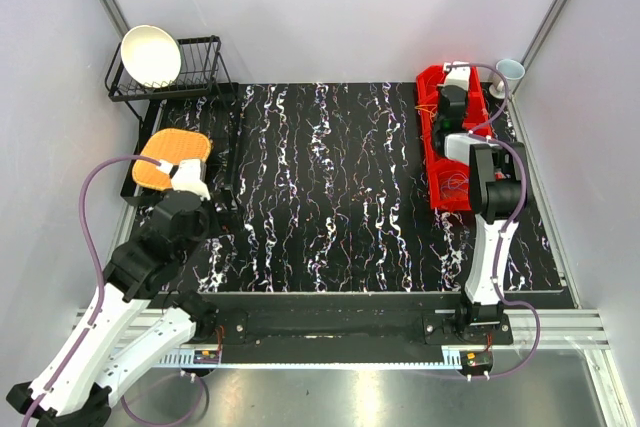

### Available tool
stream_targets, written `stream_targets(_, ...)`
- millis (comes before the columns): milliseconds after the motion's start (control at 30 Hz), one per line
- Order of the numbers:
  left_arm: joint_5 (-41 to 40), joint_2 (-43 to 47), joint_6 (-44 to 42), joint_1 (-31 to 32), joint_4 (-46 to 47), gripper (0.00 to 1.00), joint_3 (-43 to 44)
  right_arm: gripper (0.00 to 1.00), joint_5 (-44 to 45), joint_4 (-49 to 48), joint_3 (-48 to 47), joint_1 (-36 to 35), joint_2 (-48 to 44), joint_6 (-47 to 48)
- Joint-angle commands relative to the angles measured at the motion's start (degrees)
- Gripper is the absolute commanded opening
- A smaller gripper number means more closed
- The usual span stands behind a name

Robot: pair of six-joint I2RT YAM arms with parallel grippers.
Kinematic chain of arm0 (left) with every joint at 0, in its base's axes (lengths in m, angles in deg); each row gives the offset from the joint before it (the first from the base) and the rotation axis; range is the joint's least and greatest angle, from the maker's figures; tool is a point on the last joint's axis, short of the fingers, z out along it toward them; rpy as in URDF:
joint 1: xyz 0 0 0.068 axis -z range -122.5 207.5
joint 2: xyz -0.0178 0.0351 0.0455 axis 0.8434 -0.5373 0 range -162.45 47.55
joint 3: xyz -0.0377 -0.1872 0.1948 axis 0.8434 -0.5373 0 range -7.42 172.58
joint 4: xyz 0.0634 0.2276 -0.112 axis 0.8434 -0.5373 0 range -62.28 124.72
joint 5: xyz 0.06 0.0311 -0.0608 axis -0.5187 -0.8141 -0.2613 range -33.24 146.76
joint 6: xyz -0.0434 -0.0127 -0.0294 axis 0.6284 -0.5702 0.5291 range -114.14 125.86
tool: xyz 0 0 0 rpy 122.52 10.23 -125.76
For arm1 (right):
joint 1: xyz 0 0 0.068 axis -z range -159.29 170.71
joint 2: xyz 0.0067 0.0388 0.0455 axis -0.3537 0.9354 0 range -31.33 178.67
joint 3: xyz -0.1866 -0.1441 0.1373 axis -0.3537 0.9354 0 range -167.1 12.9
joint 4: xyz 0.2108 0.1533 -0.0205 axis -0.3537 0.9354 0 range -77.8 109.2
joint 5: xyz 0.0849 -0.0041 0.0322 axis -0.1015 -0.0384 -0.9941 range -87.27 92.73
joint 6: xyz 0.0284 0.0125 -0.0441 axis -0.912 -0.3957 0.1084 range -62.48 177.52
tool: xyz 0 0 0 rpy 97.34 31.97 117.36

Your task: Untangle the cables

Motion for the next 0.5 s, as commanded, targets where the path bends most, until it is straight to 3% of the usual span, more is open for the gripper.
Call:
stream_targets(0,1.0,1.4,-0.8,-0.2,3.0,0.99,-0.4,0.0,0.8,4.0,-0.6,0.0,-5.0,-4.1)
stream_targets(400,1.1,2.1,-0.8,-0.3,3.0,0.99,-0.4,0.0,6.0,22.9,-9.3,0.1,-1.8,-11.3)
stream_targets(467,1.1,2.2,-0.8,-0.3,3.0,0.99,-0.4,0.09,4.7,23.8,-9.8,0.1,-1.9,-11.7)
